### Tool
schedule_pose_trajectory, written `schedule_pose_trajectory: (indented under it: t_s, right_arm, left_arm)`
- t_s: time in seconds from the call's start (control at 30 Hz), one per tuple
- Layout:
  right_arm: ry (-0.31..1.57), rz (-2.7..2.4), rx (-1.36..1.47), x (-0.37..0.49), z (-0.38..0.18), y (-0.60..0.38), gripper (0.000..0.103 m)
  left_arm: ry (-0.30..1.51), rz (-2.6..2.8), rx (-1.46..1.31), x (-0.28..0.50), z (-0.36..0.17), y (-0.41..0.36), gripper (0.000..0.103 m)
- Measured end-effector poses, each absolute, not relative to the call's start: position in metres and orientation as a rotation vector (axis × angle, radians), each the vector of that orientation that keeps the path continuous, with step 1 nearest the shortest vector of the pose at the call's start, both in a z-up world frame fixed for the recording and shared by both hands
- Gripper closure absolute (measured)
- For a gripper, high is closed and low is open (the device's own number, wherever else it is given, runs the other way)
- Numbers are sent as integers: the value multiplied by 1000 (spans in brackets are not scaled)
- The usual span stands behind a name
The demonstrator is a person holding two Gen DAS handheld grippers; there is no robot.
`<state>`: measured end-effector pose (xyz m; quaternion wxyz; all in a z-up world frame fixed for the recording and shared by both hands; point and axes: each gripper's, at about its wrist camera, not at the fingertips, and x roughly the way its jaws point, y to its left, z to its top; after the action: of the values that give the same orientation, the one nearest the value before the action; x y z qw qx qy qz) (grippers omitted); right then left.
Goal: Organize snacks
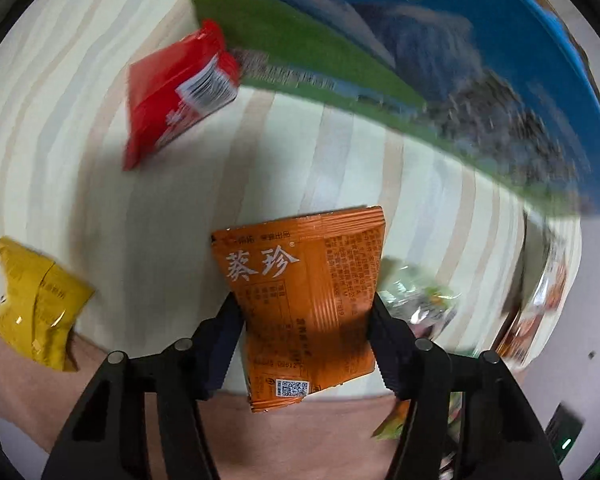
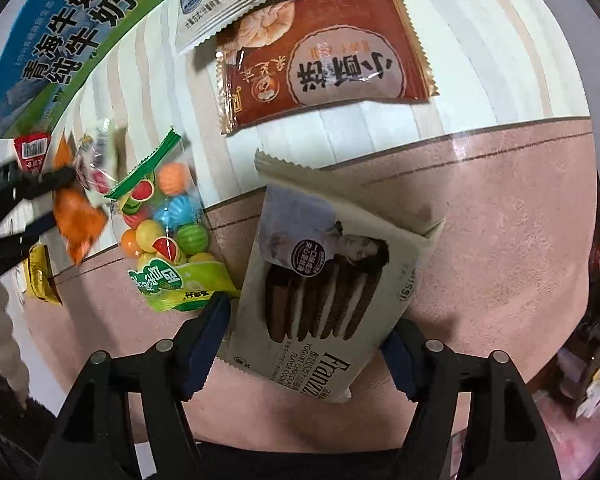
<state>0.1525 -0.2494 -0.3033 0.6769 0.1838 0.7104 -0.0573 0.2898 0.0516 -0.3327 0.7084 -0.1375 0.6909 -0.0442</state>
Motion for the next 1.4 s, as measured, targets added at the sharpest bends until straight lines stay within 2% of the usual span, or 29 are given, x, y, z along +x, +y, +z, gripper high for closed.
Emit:
schedule_pose_trajectory:
  t_s: [0.03,0.1,0.27,0.37,0.63,1.13,1.17,1.2,1.23,1.4]
  right_arm:
    - [1589,-127,394,153,-304,-249,36]
    - [1583,-101,354,144,-302,-249,37]
    - [1633,29,152,126,-302,-222,37]
    - [1621,32,170,121,-301,-223,34]
    - [1550,-96,546,111,-300,-263,33]
    - [1582,-109,517,115,-317,-269,33]
    - [1581,-109,503,115,-316,-268,34]
    - [1581,-115,488,115,-315,-267,40]
    - [1576,-115,461,115,-313,-266,42]
    - [1539,-87,433,115,-301,-256,43]
  left_arm:
    - [1533,-105,-257,277,-331,50,45]
    - [1537,-111,-184,255,-331,47,45]
    - [1582,-145,-54,189,-340,39,45]
    - [1599,-124,-39,170,-352,37,44]
    - [1611,-94,-150,158,-366,64,37]
    - [1622,-65,-150,187,-374,60,37]
    - [1621,-61,-145,188,-373,59,37]
    - [1614,-53,-143,188,-371,57,39]
    - [1603,-51,-141,187,-368,56,47]
    - [1591,-89,-118,183,-355,46,53]
